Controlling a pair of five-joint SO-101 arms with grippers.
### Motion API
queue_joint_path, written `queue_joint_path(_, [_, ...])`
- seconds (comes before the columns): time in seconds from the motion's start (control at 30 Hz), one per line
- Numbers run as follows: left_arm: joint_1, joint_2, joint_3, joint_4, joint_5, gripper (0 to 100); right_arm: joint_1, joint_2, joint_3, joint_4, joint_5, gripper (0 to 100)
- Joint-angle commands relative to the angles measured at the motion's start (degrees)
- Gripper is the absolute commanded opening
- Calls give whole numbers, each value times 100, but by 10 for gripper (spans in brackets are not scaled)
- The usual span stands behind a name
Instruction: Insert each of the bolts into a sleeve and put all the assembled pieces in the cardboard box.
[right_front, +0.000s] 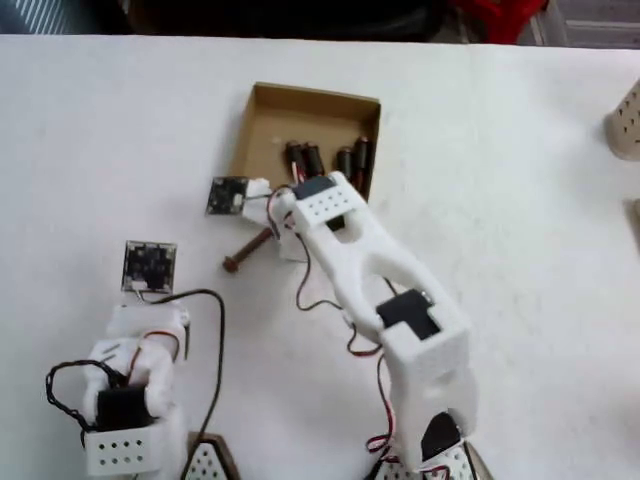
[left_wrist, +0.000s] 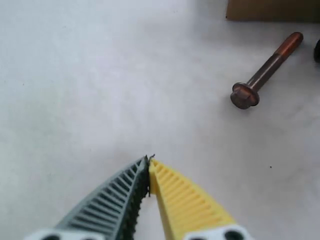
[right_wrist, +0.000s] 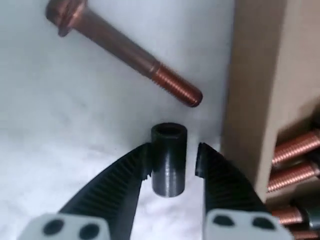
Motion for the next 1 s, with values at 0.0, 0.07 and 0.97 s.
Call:
queue_joint_path(0.0, [-57,48,0,18,-44,24,224,374,-712,242,114,131])
queue_joint_path(0.07, [-57,48,0,18,-44,24,277,585,-879,409,123,127])
queue_joint_path(0.97, [-57,48,0,-18,-44,24,769,-1745,1073,1411,-2760,17])
